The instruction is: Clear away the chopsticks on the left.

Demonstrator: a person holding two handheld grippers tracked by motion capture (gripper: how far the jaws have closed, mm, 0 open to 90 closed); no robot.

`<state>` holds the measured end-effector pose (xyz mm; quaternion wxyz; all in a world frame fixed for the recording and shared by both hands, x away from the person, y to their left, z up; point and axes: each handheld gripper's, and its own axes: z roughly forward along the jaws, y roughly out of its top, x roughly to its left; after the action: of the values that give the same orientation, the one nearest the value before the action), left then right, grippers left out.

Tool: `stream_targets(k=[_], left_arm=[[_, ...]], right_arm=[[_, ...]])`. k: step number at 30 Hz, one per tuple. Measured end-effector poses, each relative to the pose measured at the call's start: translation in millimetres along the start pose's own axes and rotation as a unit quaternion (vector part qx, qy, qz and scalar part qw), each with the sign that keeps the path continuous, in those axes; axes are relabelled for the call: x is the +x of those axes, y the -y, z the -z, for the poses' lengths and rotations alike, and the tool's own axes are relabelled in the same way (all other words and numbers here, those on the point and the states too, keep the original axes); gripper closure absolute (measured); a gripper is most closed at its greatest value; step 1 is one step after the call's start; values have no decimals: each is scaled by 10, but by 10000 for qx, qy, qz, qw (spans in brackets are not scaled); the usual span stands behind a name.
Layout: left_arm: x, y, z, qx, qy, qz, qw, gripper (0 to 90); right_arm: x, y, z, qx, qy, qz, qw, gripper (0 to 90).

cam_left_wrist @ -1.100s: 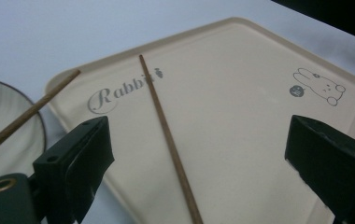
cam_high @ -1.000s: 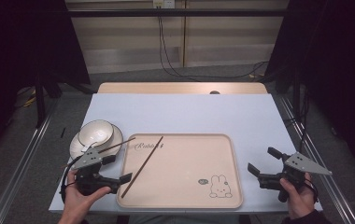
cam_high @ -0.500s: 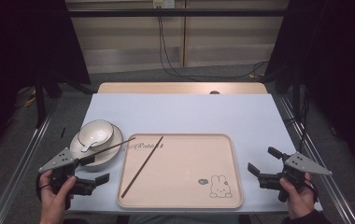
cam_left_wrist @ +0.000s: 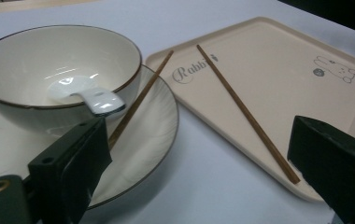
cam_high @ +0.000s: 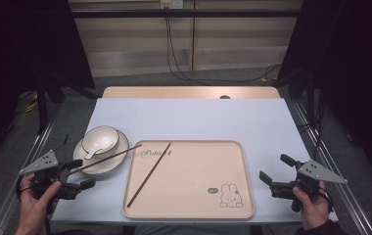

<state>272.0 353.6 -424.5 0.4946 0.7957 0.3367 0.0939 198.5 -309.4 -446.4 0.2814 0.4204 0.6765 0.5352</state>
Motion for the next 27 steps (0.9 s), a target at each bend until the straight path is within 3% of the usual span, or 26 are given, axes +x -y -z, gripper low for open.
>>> stream_targets(k=[2,6,11,14,17,19,21,25,27], left_arm=[[66,6,16,3,21,-61,10000,60],[201,8,-15,212,43,48,9998,94],[363,40,-81,452,-86,-154,9988,108],[438,75,-139,661,-202,-165,9975,151],[510,104,-192,674,-343,-148,9970,180],[535,104,-228,736,-402,-148,9964,159],[557,90,-256,806,-363,-154,9960,197],[554,47,-316,949,-545,-267,9936,285],[558,31,-351,1021,-469,-233,9934,334]], right_arm=[[-1,1,-2,-6,19,3,10000,11],[-1,1,-7,-15,41,28,10000,12],[7,0,-6,10,40,3,10000,12],[3,0,-8,-2,44,23,10000,12],[2,0,-7,8,29,7,10000,12],[3,1,-9,13,38,9,10000,12],[3,1,-9,16,37,15,10000,12],[2,1,-10,18,34,14,10000,12],[2,2,-10,19,34,10,10000,12]])
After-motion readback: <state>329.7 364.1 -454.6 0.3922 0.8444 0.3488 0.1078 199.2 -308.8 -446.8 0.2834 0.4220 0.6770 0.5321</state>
